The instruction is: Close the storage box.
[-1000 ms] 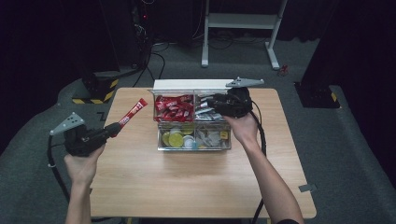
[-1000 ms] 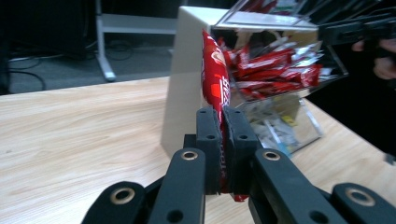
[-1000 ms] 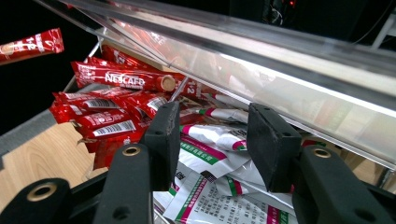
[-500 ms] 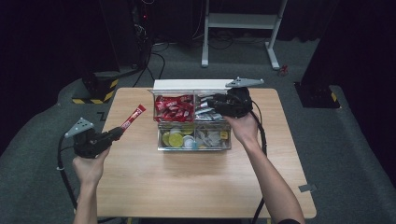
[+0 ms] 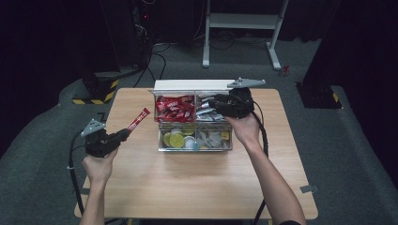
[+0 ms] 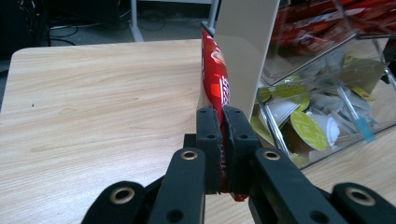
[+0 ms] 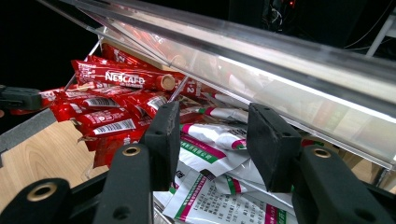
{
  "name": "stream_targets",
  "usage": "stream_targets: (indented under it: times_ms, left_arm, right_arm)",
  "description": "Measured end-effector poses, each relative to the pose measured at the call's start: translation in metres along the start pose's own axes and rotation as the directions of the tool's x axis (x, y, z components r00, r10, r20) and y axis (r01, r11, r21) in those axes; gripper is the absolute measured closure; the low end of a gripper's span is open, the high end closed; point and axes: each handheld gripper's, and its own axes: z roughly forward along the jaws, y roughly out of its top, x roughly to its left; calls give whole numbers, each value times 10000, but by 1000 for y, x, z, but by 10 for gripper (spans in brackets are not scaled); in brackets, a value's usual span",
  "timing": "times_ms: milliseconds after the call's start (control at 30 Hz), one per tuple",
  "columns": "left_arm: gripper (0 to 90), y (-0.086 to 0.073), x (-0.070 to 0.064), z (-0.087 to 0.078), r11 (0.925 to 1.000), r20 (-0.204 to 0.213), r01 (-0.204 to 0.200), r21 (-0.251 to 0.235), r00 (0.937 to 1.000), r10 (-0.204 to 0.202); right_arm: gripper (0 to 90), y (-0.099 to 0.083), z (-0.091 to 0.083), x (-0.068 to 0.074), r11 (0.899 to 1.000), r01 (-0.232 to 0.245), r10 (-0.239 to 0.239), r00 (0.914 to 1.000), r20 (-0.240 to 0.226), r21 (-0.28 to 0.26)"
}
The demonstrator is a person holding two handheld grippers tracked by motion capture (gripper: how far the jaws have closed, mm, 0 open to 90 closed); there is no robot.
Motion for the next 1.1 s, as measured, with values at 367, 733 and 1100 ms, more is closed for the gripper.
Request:
stream_targets:
  times_ms: [367, 733, 1100]
  left_arm:
    - [865, -8, -1, 22, 9999, -132, 69, 154, 9999, -67]
    - [864, -21, 0, 43, 9989, -255, 256, 383, 9994, -246]
    - [864, -35, -1, 64, 9976, -544, 148, 670, 9985, -111]
  right_arm:
    - [549, 0, -2, 0, 10000, -31, 31, 10000, 7, -60]
    - [549, 0, -3, 0, 10000, -28, 28, 10000, -3, -82]
    - [557, -1, -4, -1, 9998, -72, 70, 10000, -67, -198]
